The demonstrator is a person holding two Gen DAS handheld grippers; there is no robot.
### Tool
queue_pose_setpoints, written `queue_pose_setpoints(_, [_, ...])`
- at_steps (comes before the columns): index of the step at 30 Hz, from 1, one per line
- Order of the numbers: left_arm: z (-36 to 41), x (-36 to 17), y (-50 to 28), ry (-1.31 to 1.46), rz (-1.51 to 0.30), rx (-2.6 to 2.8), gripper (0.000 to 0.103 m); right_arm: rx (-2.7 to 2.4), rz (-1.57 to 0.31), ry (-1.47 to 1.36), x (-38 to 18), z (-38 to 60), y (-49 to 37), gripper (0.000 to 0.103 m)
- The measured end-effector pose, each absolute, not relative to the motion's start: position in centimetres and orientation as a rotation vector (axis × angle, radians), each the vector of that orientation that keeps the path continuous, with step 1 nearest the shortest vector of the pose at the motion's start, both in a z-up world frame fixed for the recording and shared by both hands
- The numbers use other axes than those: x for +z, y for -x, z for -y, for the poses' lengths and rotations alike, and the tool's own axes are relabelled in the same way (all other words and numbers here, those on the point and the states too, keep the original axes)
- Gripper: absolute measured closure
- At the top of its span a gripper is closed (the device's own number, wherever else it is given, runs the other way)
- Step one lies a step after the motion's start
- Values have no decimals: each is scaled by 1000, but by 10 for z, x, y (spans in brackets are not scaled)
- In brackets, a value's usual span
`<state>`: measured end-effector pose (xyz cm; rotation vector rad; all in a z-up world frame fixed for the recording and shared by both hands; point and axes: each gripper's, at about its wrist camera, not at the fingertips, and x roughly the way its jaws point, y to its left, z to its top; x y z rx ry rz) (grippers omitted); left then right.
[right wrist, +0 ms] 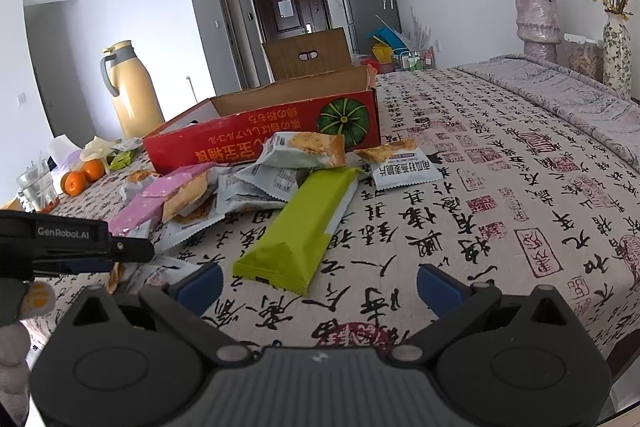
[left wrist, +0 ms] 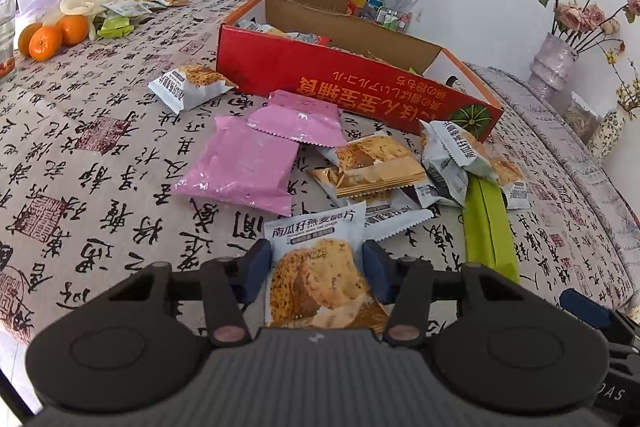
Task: Organize snacks
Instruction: 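Grasp the green bar packet with the right tool while the left tool grasps a cracker packet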
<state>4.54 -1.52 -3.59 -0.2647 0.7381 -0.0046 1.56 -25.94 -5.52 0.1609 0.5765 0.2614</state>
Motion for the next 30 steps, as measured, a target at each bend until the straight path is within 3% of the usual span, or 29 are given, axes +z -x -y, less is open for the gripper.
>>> queue_pose_setpoints(19, [17,-16,-20,170,-589,-39,53,230,-559,-112,-46,245,-33,1])
queue_pose_setpoints(22, [16,-13,-20,165,-576,-34,53,213,-568,-83,-45,238,-45,11])
queue_pose_setpoints(30, [11,-12,-25,165,-569,-18,53,194,-606,-57,-47,224,-80,49])
